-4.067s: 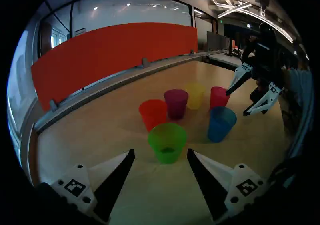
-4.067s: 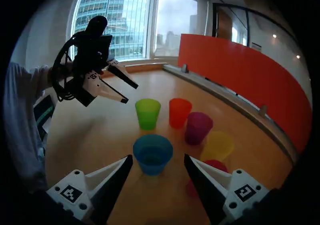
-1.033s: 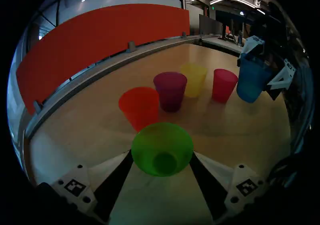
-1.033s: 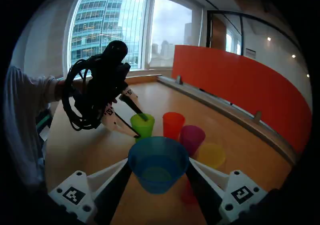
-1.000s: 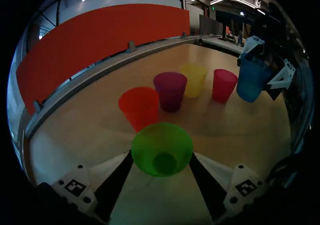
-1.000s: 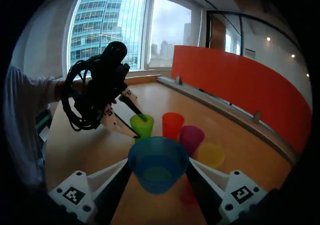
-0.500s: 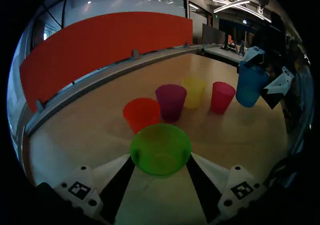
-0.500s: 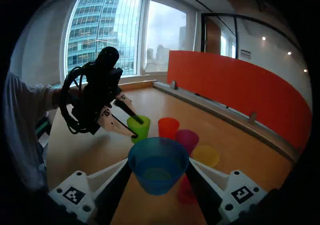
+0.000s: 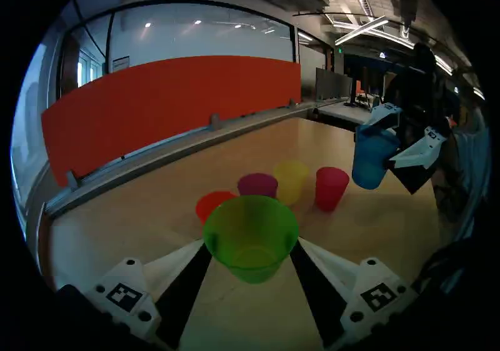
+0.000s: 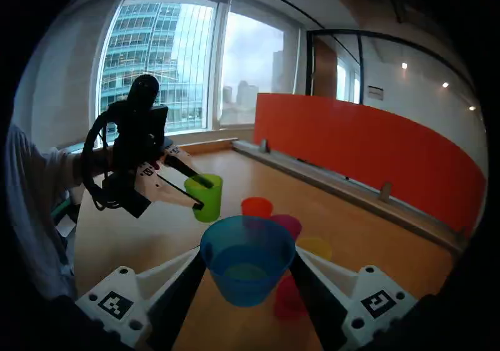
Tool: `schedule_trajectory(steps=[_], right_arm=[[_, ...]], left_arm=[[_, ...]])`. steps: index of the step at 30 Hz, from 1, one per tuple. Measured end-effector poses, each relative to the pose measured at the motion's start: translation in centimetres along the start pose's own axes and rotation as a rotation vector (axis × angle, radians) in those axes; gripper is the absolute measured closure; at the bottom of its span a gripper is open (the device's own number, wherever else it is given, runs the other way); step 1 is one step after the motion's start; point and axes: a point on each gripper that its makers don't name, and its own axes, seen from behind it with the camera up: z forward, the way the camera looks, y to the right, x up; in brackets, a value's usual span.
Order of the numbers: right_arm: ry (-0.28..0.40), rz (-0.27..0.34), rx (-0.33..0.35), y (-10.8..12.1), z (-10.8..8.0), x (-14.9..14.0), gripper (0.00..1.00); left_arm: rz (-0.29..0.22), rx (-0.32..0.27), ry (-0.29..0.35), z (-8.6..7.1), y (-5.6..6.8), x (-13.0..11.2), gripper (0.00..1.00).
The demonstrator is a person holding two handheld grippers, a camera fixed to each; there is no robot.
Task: Pour water
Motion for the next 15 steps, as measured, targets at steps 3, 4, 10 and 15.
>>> schedule_trajectory(steps=[3,4,10,15], right_arm=[[0.018,0.004,-0.011,0.1,-0.3,0.5,0.09],[0.023,0.007,-0.014,0.2,-0.3,0.6,0.09],[0.057,0.021,-0.033,0.7,-0.8,1.4,0.09],[0.088,0.025,-0.044,1.0,-1.1,2.3,0.09]], left_arm=[[-0.003,0.0,0.034,-0.7,0.5,1.1,0.15],[-0.006,0.0,0.046,-1.0,0.7,1.4,0.15],[-0.015,0.011,0.123,-2.6,1.4,3.6,0.14],[-0.02,0.02,0.197,-3.9,1.9,5.5,0.14]])
